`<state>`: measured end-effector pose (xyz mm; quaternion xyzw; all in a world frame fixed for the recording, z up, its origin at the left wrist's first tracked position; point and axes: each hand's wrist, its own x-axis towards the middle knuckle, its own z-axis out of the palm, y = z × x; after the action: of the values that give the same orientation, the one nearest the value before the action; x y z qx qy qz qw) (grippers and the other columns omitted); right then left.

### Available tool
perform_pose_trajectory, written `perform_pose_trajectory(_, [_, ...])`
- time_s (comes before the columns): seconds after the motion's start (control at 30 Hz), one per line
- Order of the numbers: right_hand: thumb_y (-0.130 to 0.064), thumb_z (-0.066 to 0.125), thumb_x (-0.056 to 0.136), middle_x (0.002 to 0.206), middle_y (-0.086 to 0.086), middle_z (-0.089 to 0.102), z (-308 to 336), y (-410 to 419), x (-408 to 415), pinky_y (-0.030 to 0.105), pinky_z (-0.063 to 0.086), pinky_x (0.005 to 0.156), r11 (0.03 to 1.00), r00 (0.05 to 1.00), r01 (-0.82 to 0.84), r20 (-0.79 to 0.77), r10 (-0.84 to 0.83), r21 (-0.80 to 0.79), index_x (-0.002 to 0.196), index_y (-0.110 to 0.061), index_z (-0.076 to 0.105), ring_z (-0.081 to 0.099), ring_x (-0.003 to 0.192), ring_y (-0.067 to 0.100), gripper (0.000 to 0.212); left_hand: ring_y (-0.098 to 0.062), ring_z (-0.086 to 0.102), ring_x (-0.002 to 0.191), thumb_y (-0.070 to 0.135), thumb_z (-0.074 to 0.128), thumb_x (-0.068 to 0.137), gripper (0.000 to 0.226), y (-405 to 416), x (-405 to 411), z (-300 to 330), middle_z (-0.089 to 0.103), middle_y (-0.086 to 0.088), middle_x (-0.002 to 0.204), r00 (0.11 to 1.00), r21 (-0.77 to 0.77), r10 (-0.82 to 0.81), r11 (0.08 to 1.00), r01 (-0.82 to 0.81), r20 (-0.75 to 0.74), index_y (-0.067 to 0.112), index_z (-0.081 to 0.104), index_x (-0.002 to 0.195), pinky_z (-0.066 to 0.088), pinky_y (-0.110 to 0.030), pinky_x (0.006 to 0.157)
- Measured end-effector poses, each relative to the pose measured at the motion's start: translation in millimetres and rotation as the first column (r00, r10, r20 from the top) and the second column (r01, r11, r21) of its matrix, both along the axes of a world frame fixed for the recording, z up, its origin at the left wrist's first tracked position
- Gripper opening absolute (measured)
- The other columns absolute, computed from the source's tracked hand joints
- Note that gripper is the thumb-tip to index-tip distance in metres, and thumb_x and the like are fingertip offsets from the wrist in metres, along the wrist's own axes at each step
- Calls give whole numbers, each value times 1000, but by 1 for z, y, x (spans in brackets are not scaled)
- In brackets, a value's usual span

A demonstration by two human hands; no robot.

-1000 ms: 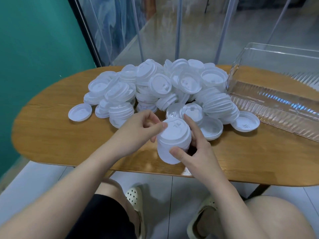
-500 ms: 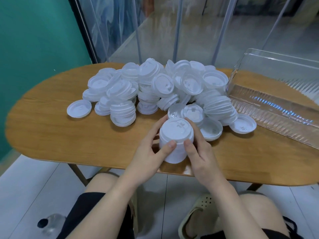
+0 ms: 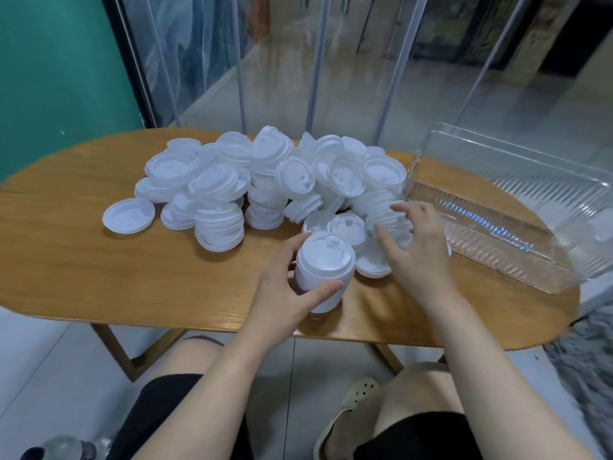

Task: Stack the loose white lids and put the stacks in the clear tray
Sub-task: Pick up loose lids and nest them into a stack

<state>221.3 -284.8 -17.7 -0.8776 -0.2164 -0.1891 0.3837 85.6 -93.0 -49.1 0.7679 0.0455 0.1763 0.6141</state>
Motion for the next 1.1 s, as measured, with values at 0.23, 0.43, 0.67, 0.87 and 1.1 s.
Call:
perform_pose_trajectory(0.23, [-63,64,90,130,13,55,14,8,36,47,44,102,931,963,231,-67,-259,-284,133,-8,58,50,125,34,70,-3,55,128,45,88,76,76,3,-2,0,60,22,136,1000,60,6,998,-6,0,42,49,141,52,-31,102])
perform_pose_trajectory(0.43, [-69,57,90,122,12,66,29,21,42,47,49,94,852,927,266,-121,-354,-451,128,-8,59,59,118,35,71,0,53,127,57,85,71,81,6,-2,-1,57,26,138,1000,64,16,998,-14,-25,49,45,142,52,-32,102])
perform_pose_trajectory(0.67, [-72,67,82,111,4,71,39,14,31,38,40,79,836,931,245,-121,-344,-491,120,-13,64,62,110,31,70,0,51,131,63,86,65,92,1,2,-2,55,26,140,999,56,23,998,-21,-33,49,42,144,50,-38,108])
perform_pose_trajectory(0.87, [-70,80,69,113,3,69,38,1,21,40,47,80,851,950,181,-137,-282,-493,116,-15,64,62,107,29,74,-2,55,128,61,85,69,83,0,2,-2,59,23,136,1000,28,8,1000,-8,-22,46,47,142,52,-43,105])
perform_pose_trajectory(1.1, [-69,77,75,126,4,60,40,-1,4,44,43,104,910,967,144,-141,-213,-390,139,-12,61,55,122,27,87,-2,58,124,56,86,69,79,1,1,1,62,21,132,1000,6,10,1000,-10,-15,43,50,138,55,-39,101])
